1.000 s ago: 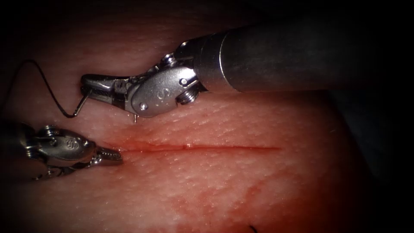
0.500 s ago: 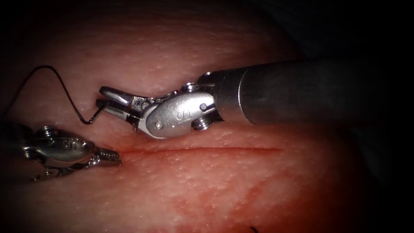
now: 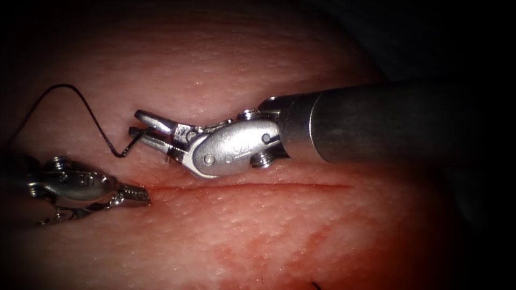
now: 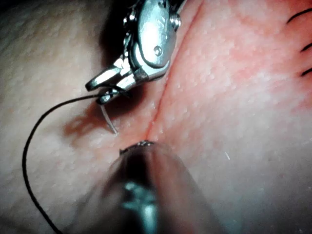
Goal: Wound Closure
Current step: Use the right needle driver to pierce the needle through the top half of the skin
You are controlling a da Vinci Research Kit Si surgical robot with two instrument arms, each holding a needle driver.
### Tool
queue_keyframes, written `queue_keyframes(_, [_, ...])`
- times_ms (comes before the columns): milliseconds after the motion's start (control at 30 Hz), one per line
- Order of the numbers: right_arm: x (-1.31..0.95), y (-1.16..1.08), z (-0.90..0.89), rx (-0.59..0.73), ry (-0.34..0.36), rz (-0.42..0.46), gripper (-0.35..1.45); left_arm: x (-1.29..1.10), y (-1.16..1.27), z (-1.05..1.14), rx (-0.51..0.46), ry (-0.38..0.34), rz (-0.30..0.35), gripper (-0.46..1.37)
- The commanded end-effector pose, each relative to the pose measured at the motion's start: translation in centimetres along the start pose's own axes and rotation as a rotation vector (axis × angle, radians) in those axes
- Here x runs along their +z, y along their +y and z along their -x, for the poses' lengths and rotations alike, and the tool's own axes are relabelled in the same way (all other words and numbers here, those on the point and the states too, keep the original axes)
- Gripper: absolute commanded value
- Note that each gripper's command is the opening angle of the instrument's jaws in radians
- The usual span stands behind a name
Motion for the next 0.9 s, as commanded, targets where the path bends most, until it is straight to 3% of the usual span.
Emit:
queue_keyframes(33, [-0.01, 0.02, 0.02, 0.047, -0.001, 0.017, -0.35, 0.00, 0.01, 0.00, -0.001, 0.000, 0.000, -0.12])
queue_keyframes(267, [-0.02, 0.32, 0.00, 0.142, -0.016, 0.067, -0.35, 0.01, 0.04, 0.00, -0.003, -0.001, -0.005, -0.19])
queue_keyframes(633, [-0.01, 0.57, 0.18, 0.296, -0.006, 0.124, -0.35, 0.02, 0.09, 0.01, -0.004, -0.017, -0.007, -0.25])
queue_keyframes(900, [0.06, 0.49, 0.29, 0.419, 0.006, 0.130, -0.35, 0.01, 0.11, 0.02, -0.004, -0.020, -0.002, -0.26])
